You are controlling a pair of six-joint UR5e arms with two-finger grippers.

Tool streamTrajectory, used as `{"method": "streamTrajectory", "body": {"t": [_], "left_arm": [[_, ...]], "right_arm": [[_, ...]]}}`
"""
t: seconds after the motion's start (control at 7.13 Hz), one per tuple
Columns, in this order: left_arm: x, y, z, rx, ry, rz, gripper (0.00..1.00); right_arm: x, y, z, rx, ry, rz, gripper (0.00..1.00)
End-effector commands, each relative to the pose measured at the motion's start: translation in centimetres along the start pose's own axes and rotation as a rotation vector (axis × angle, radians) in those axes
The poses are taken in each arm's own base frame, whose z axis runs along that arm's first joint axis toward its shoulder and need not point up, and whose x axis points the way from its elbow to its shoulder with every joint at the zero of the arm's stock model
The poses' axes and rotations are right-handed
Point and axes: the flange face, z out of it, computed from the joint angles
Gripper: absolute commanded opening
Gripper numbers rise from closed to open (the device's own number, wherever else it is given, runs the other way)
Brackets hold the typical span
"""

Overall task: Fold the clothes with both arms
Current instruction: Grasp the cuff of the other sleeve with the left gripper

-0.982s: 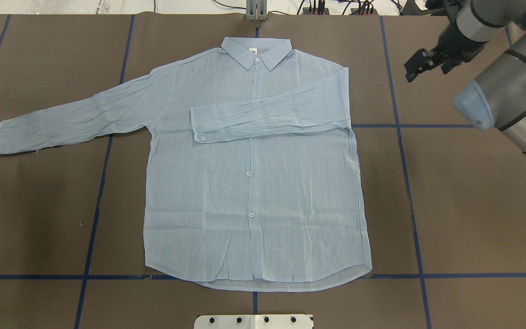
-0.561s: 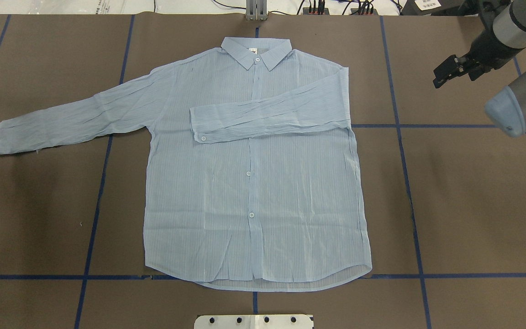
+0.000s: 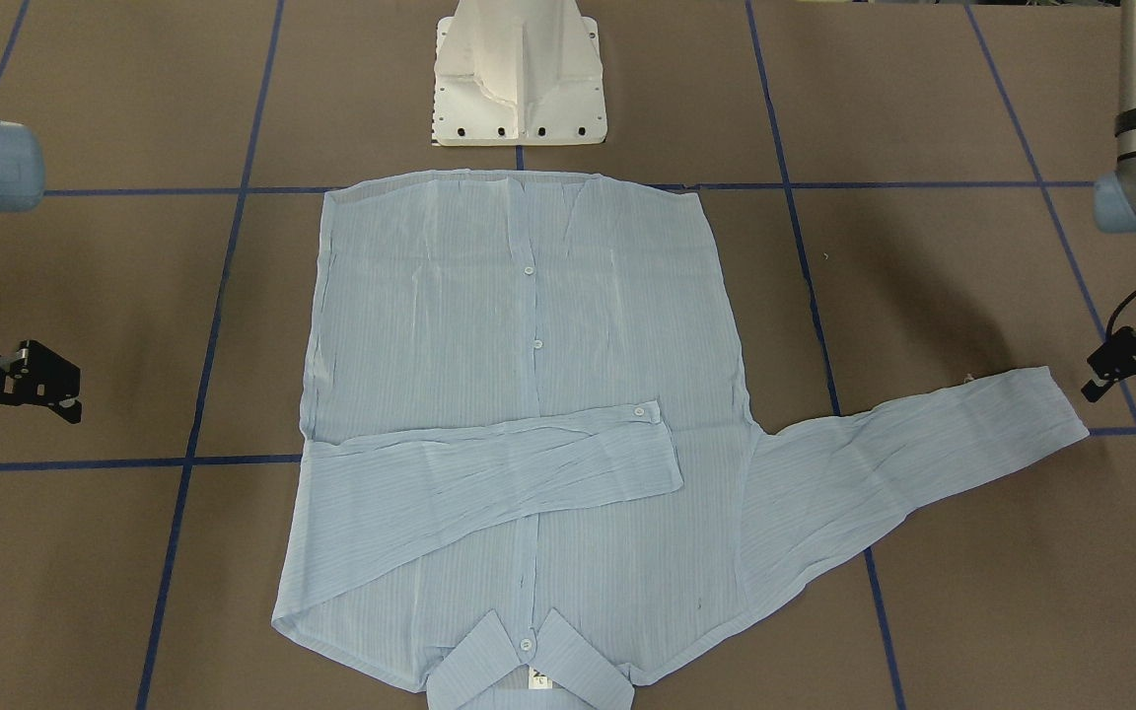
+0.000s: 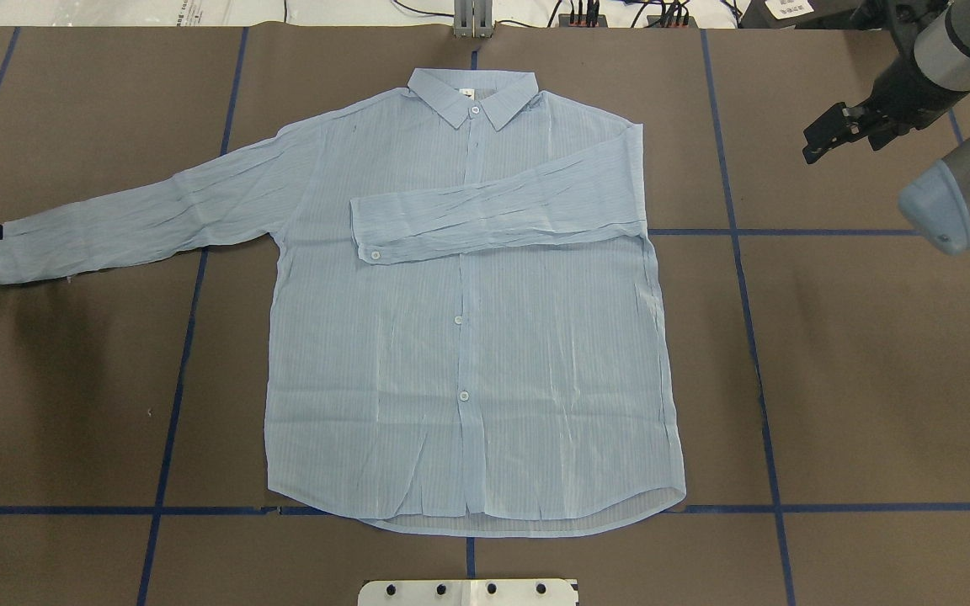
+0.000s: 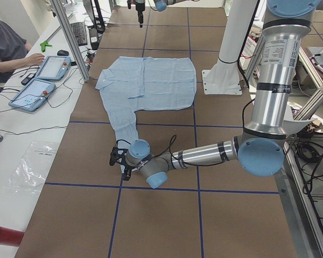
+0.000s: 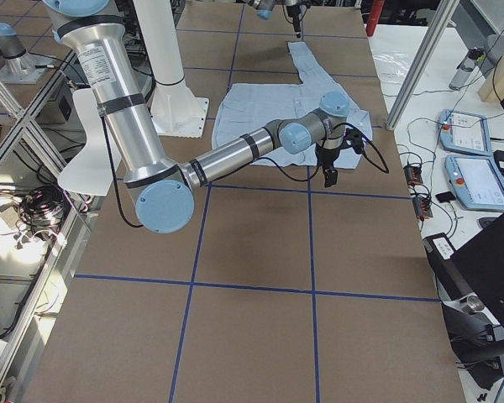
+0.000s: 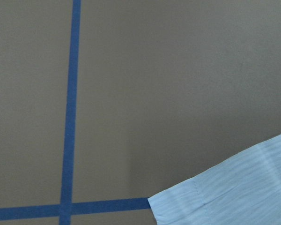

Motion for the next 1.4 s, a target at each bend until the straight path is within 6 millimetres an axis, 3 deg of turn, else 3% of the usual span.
{"method": "streamTrajectory", "body": {"t": [0.0, 0.28, 0.56, 0.7, 0.84, 0.98, 1.12, 1.26], "left_arm": [[1.9, 1.7, 1.5, -0.021, 0.036, -0.034, 1.0], [2.2, 2.6, 2.0, -0.036, 0.038, -0.024, 0.97], [1.9, 3.1, 2.0, -0.043, 0.033, -0.024, 0.73], [1.8, 3.5, 1.7, -0.043, 0.033, -0.021, 0.69], [1.9, 3.5, 1.7, -0.043, 0.034, -0.019, 0.57], [2.0, 3.5, 1.7, -0.042, 0.035, -0.02, 0.37], [2.0, 3.5, 1.7, -0.042, 0.035, -0.02, 0.09], [1.8, 3.8, 1.4, -0.043, 0.034, -0.017, 0.0]], "right_arm": [[0.0, 0.0, 0.0, 0.0, 0.0, 0.0, 1.0], [-0.1, -0.1, -0.1, 0.002, 0.001, -0.001, 1.0], [-0.1, 0.0, 0.0, 0.001, 0.001, 0.0, 1.0], [-0.1, 0.0, 0.0, 0.001, 0.001, 0.001, 1.0], [-0.1, 0.0, 0.0, 0.001, 0.001, 0.001, 1.0], [-0.2, -0.1, 0.0, 0.001, -0.001, 0.002, 1.0], [-0.1, 0.0, 0.0, 0.001, 0.001, 0.005, 1.0], [-0.2, -0.1, 0.0, 0.002, 0.0, 0.005, 1.0]]}}
